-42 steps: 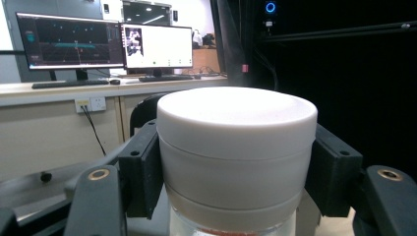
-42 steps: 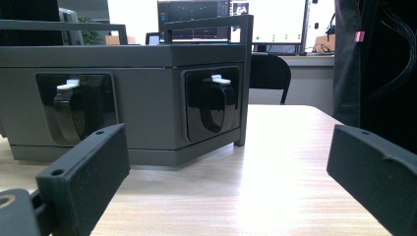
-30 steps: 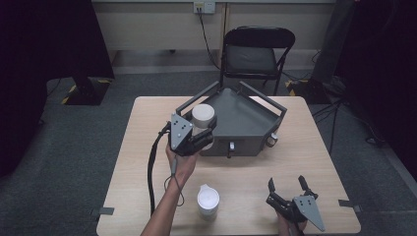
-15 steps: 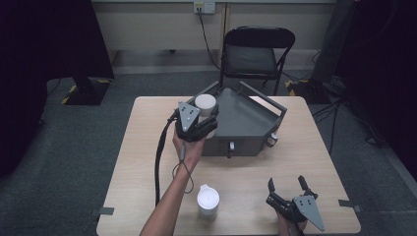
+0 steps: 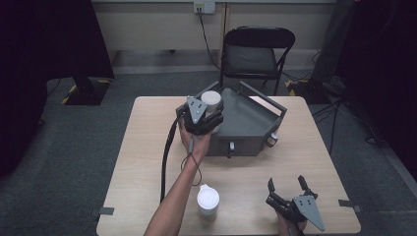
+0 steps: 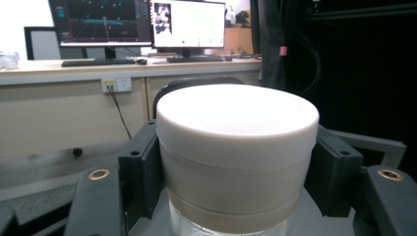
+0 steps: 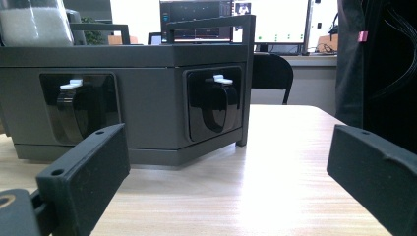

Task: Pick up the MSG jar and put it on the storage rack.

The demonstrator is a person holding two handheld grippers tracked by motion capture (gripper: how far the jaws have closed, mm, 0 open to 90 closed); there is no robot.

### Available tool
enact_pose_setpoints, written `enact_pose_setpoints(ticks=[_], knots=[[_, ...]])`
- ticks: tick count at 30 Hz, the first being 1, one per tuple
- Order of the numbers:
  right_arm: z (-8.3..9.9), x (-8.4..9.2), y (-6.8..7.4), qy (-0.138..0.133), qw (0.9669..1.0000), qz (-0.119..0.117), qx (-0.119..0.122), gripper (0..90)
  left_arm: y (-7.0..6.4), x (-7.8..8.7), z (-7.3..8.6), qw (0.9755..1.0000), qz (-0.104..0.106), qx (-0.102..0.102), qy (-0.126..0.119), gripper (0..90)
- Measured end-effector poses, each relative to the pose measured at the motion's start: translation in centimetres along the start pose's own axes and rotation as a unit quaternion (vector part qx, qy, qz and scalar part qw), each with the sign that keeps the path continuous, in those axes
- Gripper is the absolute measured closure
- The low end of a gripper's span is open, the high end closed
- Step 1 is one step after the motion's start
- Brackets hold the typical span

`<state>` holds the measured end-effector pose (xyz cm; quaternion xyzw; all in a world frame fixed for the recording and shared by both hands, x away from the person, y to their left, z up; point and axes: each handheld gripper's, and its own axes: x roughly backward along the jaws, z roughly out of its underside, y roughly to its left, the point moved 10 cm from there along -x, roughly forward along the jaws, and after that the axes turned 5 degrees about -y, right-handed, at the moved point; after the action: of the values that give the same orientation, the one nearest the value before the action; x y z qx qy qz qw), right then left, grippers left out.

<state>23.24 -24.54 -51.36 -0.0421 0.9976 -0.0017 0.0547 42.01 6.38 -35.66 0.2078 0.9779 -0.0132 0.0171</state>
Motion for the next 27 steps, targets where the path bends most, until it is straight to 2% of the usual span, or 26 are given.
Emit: enact_pose_setpoints(ticks=[3, 9, 12, 14, 18, 20, 27], knots=[[0.0, 0.0, -0.01, 0.0, 1.0, 0.0, 0.0, 0.9, 0.1, -0.33, 0.47, 1.0, 0.0, -0.003, 0.007, 34.2], [0.0, 0.0, -0.01, 0.0, 1.0, 0.0, 0.0, 0.9, -0.22, -0.09, 0.88, 0.9998, -0.001, -0.017, -0.005, 34.2], [0.0, 0.0, -0.01, 0.0, 1.0, -0.001, 0.0, 0.9, -0.07, -0.05, 0.9, 0.9999, -0.002, -0.014, -0.004, 34.2], [0.0, 0.0, -0.01, 0.0, 1.0, -0.001, 0.0, 0.9, -0.17, 0.03, 1.02, 0.9997, -0.004, -0.023, -0.006, 34.1], [0.0, 0.01, -0.01, 0.0, 1.0, -0.001, 0.0, 0.9, -0.09, 0.04, 1.03, 0.9996, 0.002, -0.027, -0.007, 34.1], [0.0, 0.0, -0.01, 0.0, 1.0, 0.0, 0.0, 0.9, 0.02, 0.02, 0.94, 0.9998, -0.001, -0.02, -0.003, 34.1], [0.0, 0.0, 0.0, 0.0, 1.0, 0.0, 0.0, 0.9, -0.04, 0.0, 0.98, 0.9998, -0.001, -0.021, -0.004, 34.1]])
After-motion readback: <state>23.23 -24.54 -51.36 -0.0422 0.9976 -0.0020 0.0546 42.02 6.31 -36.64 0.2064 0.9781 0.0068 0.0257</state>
